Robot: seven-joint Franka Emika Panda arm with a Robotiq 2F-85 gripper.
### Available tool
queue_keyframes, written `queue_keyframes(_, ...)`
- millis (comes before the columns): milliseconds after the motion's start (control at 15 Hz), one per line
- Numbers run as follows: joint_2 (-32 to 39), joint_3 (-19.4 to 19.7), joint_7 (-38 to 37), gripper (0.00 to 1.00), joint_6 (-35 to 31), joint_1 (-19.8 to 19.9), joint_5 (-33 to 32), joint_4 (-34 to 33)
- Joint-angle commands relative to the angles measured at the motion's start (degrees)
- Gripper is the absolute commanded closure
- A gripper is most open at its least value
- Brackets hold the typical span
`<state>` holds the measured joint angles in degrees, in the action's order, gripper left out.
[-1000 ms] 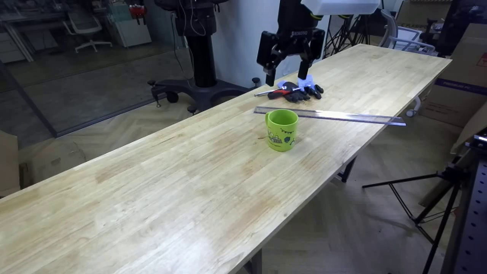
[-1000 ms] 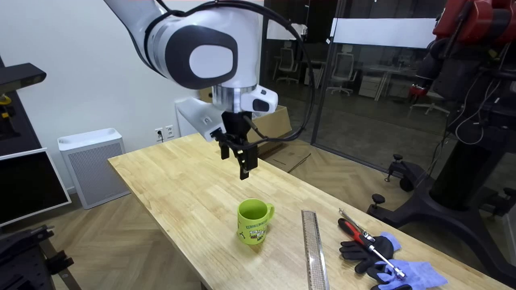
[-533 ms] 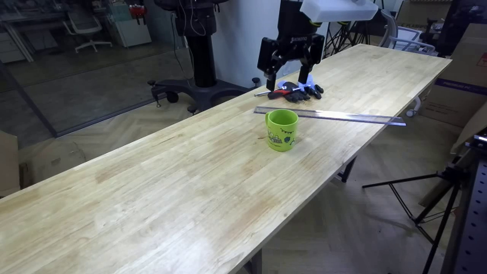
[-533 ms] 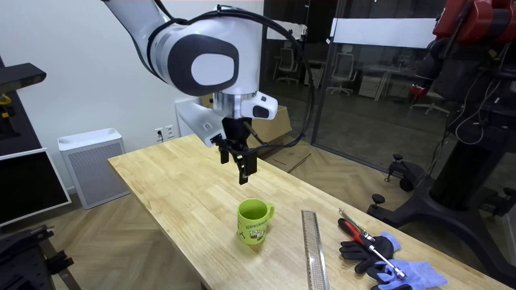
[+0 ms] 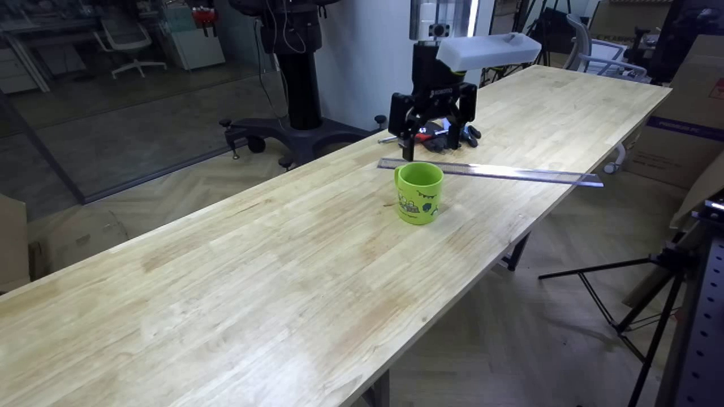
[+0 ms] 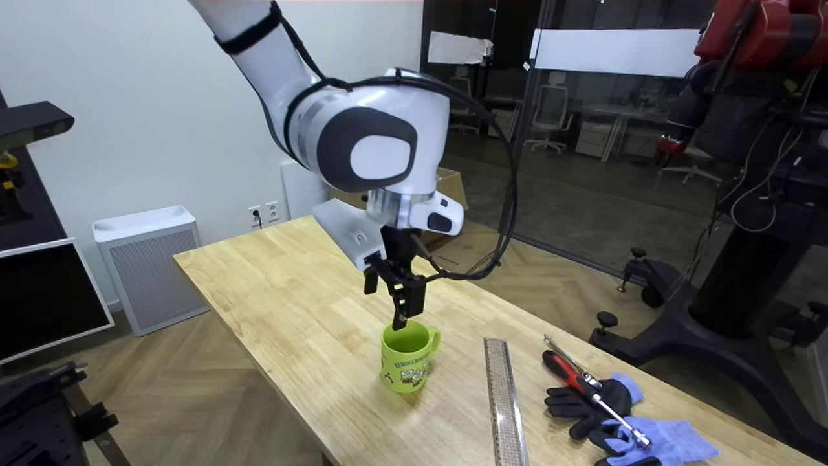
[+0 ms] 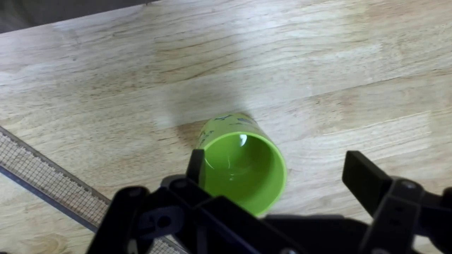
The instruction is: Move the cup to the left
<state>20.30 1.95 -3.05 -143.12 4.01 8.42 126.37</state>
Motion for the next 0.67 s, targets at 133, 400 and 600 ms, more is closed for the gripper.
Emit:
queue_keyframes(133,10.56,0.12,1.34,0.0,4.73,1.96,0.37,-11.26)
queue_keyframes(400,14.99,-0.39,1.26,0.0,7.07,1.72,0.02,-17.28)
queue_keyframes(600,16.43,-0.47,0.0,0.0,8.69,0.43,-0.71,-21.06)
